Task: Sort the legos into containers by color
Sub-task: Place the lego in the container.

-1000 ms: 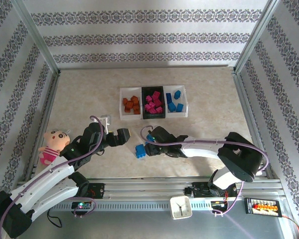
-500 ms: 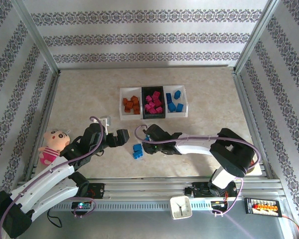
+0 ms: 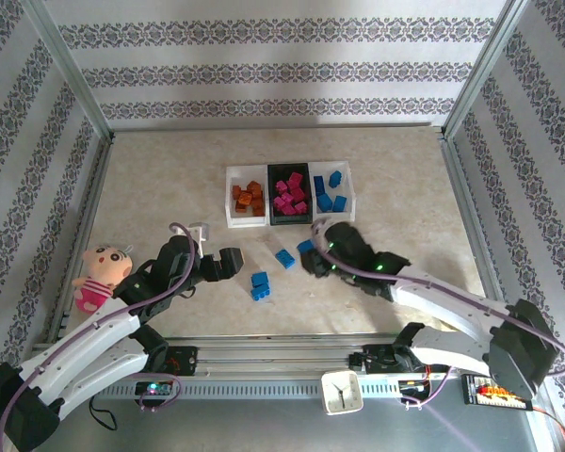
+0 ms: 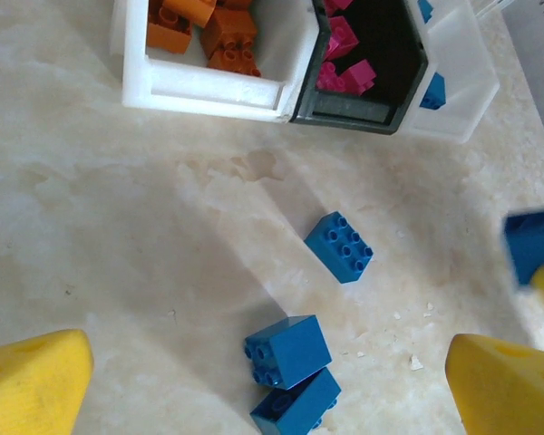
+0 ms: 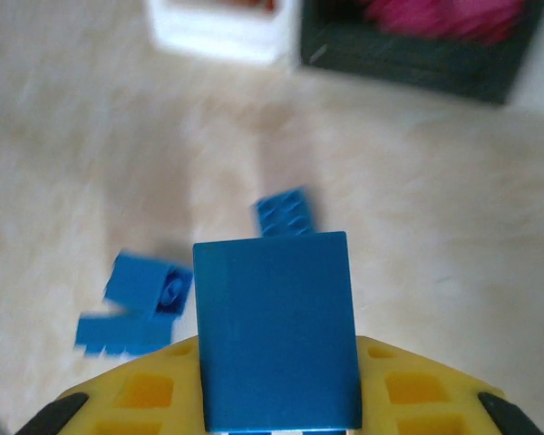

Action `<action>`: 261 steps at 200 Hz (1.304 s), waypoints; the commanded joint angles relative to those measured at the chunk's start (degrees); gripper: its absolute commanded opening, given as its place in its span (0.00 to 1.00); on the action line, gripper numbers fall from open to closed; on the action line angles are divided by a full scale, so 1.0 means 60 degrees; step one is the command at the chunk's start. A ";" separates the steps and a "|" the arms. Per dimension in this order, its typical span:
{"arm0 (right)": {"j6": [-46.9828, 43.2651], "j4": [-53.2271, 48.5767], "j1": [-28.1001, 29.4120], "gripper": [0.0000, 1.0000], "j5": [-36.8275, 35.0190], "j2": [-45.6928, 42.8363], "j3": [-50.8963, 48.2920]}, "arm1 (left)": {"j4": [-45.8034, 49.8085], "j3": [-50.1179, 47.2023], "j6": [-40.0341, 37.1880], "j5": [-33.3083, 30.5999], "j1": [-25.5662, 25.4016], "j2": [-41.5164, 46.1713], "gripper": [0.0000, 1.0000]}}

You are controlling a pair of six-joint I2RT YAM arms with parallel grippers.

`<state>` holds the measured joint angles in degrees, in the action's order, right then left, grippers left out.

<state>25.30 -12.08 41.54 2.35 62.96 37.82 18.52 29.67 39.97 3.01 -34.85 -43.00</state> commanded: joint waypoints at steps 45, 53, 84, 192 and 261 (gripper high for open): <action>-0.0839 -0.0623 -0.3053 0.23 -0.0182 0.3404 0.3197 | 0.0077 -0.0443 0.0412 0.0253 -0.0057 0.0193 1.00; -0.0946 -0.0829 -0.3099 0.23 -0.0432 0.3936 0.3752 | 0.0063 -0.0492 0.0450 0.0282 -0.0055 0.0212 1.00; -0.0984 -0.1417 -0.3274 0.24 -0.0889 0.5684 0.5572 | 0.0067 -0.0645 0.0617 0.0378 -0.0053 0.0298 1.00; -0.0803 -0.2855 -0.3542 0.60 -0.1120 0.8183 0.9109 | 0.0355 -0.0756 0.0680 0.0495 -0.0044 0.0693 1.00; -0.1128 -0.1210 -0.1659 0.72 -0.0331 0.4765 0.5191 | 0.0472 -0.0819 0.0597 0.0382 -0.0036 0.0998 1.00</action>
<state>19.68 -23.70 26.26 -3.01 97.80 76.93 19.84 25.76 43.40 5.58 -34.85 -38.33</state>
